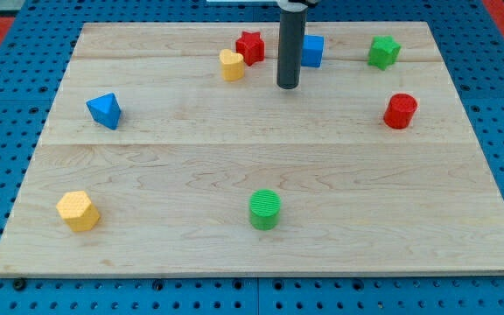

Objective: Move the blue cube up a bit

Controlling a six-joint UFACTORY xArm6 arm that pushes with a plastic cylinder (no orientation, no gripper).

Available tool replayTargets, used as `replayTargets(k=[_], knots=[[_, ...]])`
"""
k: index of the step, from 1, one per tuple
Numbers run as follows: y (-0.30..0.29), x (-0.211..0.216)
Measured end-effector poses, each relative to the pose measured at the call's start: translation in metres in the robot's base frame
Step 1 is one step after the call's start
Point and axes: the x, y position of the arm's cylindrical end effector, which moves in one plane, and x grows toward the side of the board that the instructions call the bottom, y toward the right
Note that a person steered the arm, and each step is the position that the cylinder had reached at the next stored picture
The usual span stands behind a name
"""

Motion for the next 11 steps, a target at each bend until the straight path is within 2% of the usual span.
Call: replayTargets(k=[3,7,9,11], knots=[[0.027,-0.019],[0.034,-0.038],[0.034,-0.061],[0.043,-0.062]])
